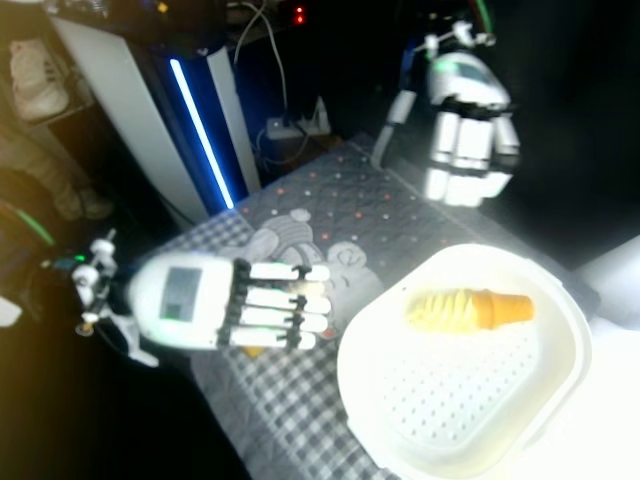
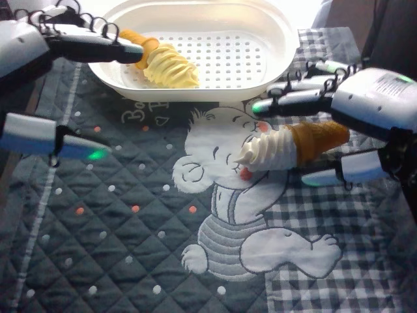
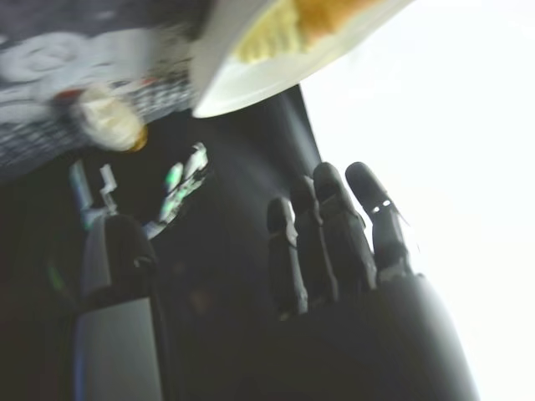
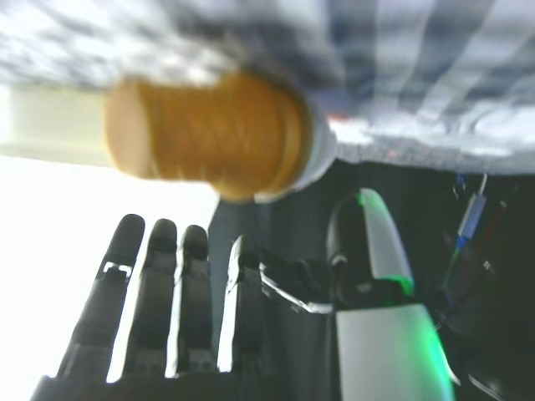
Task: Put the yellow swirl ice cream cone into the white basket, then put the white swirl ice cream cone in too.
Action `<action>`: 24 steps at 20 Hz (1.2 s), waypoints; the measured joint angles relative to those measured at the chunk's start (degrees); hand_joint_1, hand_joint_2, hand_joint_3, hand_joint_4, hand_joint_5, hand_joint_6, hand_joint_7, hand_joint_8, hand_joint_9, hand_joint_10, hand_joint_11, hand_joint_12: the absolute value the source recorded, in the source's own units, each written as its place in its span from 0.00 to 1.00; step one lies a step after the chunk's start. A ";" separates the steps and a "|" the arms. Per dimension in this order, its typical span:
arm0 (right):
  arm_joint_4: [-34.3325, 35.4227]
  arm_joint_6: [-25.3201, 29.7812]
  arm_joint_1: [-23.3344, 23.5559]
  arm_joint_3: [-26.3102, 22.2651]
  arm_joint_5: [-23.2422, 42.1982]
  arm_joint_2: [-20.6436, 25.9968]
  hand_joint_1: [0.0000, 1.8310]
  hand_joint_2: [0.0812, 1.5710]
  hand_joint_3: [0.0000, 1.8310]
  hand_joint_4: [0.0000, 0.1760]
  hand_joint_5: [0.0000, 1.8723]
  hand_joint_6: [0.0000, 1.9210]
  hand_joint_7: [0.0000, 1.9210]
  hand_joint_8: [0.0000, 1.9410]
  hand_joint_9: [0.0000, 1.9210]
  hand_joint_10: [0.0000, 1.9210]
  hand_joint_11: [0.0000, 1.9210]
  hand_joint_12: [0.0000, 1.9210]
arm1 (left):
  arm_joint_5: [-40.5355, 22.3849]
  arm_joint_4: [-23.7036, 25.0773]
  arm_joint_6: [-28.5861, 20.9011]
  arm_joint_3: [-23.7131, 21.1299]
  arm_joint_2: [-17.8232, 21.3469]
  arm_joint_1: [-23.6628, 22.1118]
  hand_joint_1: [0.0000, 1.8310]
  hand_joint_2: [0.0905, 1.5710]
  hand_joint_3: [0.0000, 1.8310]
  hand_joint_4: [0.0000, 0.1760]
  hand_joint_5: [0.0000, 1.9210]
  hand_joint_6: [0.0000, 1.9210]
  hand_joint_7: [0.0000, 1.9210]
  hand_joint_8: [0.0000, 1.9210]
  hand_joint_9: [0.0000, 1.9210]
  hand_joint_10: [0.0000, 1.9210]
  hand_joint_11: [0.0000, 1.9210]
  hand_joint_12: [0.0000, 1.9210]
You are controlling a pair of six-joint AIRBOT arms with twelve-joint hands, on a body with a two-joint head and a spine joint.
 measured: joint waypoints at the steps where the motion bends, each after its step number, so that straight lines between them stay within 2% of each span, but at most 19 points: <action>1: -0.39 -0.02 0.00 0.13 -0.70 -0.04 0.55 0.57 0.00 0.66 0.25 0.00 0.22 0.00 0.24 0.01 0.04 0.62 | -0.94 -0.85 -0.17 0.00 0.13 0.50 0.47 0.53 0.00 0.00 0.29 0.00 0.29 0.00 0.25 0.01 0.00 0.62; 2: -0.79 -0.02 0.07 0.70 -1.81 -0.28 0.56 0.56 0.00 0.61 0.26 0.00 0.23 0.00 0.25 0.01 0.05 0.60 | -2.84 -2.78 -0.26 0.00 0.26 1.27 0.45 0.53 0.00 0.00 0.29 0.00 0.29 0.00 0.26 0.01 0.02 0.59; 3: -0.79 -0.02 0.31 0.81 -2.45 -0.44 0.57 0.56 0.00 0.63 0.27 0.00 0.24 0.00 0.26 0.01 0.07 0.58 | -3.32 -3.13 -0.26 0.00 0.26 1.33 0.46 0.53 0.00 0.00 0.29 0.00 0.29 0.00 0.27 0.01 0.05 0.55; 4: -0.81 -0.02 0.46 1.01 -2.99 -0.59 0.58 0.56 0.00 0.60 0.29 0.00 0.27 0.00 0.28 0.01 0.08 0.56 | -3.58 -3.50 -0.24 0.00 0.24 1.40 0.46 0.53 0.00 0.00 0.29 0.00 0.29 0.00 0.28 0.00 0.08 0.49; 5: -1.09 0.00 0.83 1.18 -3.13 -0.94 0.59 0.58 0.00 0.59 0.31 0.00 0.29 0.00 0.31 0.01 0.12 0.55 | -4.33 -3.52 -0.33 0.00 0.09 1.57 0.47 0.53 0.00 0.00 0.29 0.00 0.29 0.00 0.27 0.00 0.07 0.48; 6: -1.16 -0.02 0.85 1.44 -3.17 -1.40 0.59 0.59 0.00 0.45 0.33 0.00 0.33 0.01 0.37 0.03 0.16 0.61 | -4.96 -3.78 -0.39 0.00 -0.20 2.01 0.47 0.53 0.00 0.00 0.29 0.00 0.29 0.00 0.27 0.00 0.06 0.50; 7: -1.27 0.00 1.09 1.55 -3.43 -1.77 0.62 0.58 0.00 0.14 0.37 0.01 0.39 0.07 0.33 0.42 0.24 0.79 | -4.98 -4.00 -0.39 0.00 -0.35 2.34 0.46 0.53 0.00 0.00 0.29 0.00 0.29 0.00 0.27 0.00 0.06 0.51; 8: -1.16 0.11 1.22 1.99 -3.45 -2.23 0.62 0.59 0.00 0.00 0.39 0.01 0.38 0.22 0.32 0.60 0.27 0.86 | -4.87 -4.31 -0.39 0.00 -0.35 2.75 0.46 0.54 0.00 0.00 0.29 0.00 0.29 0.00 0.28 0.01 0.07 0.51; 9: -0.79 0.26 1.25 2.27 -3.30 -2.51 0.63 0.58 0.00 0.00 0.42 0.00 0.36 0.36 0.33 0.66 0.30 0.86 | -5.03 -4.94 -0.39 0.00 -0.35 3.08 0.46 0.53 0.00 0.00 0.30 0.00 0.30 0.01 0.29 0.01 0.08 0.51; 10: -0.76 0.37 1.25 2.51 -3.15 -2.64 0.63 0.58 0.00 0.00 0.42 0.00 0.36 0.36 0.33 0.66 0.30 0.86 | -5.09 -5.27 -0.39 0.00 -0.35 3.13 0.46 0.53 0.00 0.00 0.30 0.00 0.30 0.01 0.29 0.01 0.08 0.51; 11: -0.59 0.85 1.25 2.99 -3.04 -3.04 0.68 0.66 0.01 0.00 0.51 0.32 0.52 0.52 0.45 0.60 0.38 0.83 | -5.31 -5.84 -0.46 0.17 -0.35 3.41 0.47 0.54 0.00 0.00 0.30 0.00 0.31 0.01 0.29 0.01 0.07 0.51; 12: -0.50 1.42 1.25 3.34 -2.89 -3.37 0.68 0.66 0.01 0.00 0.51 0.32 0.52 0.52 0.45 0.60 0.38 0.83 | -5.31 -5.88 -0.55 0.31 -0.35 3.54 0.47 0.54 0.00 0.00 0.30 0.00 0.31 0.01 0.29 0.01 0.07 0.51; 13: -0.35 1.57 1.51 3.80 -2.91 -3.74 0.69 0.66 0.00 0.00 0.57 0.34 0.57 0.51 0.53 0.59 0.45 0.83 | -5.38 -6.43 -0.66 0.42 -0.42 3.54 0.47 0.54 0.00 0.00 0.30 0.00 0.31 0.00 0.29 0.00 0.08 0.47; 14: -0.35 1.79 1.66 4.39 -2.95 -4.07 0.69 0.66 0.00 0.00 0.58 0.35 0.60 0.46 0.55 0.52 0.48 0.75 | -5.66 -6.51 -1.11 0.68 -0.68 3.54 0.46 0.55 0.00 0.00 0.30 0.00 0.31 0.00 0.30 0.00 0.09 0.47; 18: -1.77 3.74 2.64 5.66 -3.85 -4.31 0.68 0.66 0.00 0.00 0.55 0.44 0.60 0.41 0.59 0.37 0.49 0.67 | -6.03 -6.67 -1.64 0.87 -1.14 4.48 0.46 0.54 0.00 0.00 0.30 0.00 0.31 0.00 0.29 0.00 0.08 0.47; 19: -2.64 4.33 3.15 5.97 -4.26 -4.31 0.74 0.65 0.00 0.00 0.55 0.41 0.61 0.32 0.57 0.53 0.47 0.65 | -6.08 -7.10 -1.66 0.87 -1.14 4.68 0.46 0.54 0.00 0.00 0.30 0.00 0.32 0.00 0.30 0.00 0.09 0.47; 20: -3.85 5.40 3.56 6.36 -4.66 -4.28 0.75 0.67 0.00 0.00 0.52 0.47 0.57 0.36 0.53 0.58 0.43 0.65 | -6.43 -7.34 -1.75 0.87 -1.11 4.90 0.46 0.54 0.00 0.00 0.30 0.00 0.32 0.00 0.30 0.00 0.09 0.47; 23: -6.91 8.15 4.76 6.49 -5.22 -3.17 0.76 0.67 0.00 0.00 0.52 0.49 0.58 0.39 0.51 0.59 0.40 0.67 | -6.47 -7.21 -2.12 0.87 -1.14 5.14 0.46 0.55 0.00 0.00 0.30 0.00 0.31 0.00 0.29 0.00 0.08 0.46; 24: -7.52 8.28 5.27 6.36 -5.03 -1.88 0.75 0.68 0.00 0.00 0.50 0.52 0.55 0.44 0.48 0.61 0.38 0.70 | -6.51 -7.26 -2.12 0.87 -1.14 5.14 0.48 0.54 0.00 0.00 0.31 0.00 0.31 0.00 0.29 0.00 0.07 0.48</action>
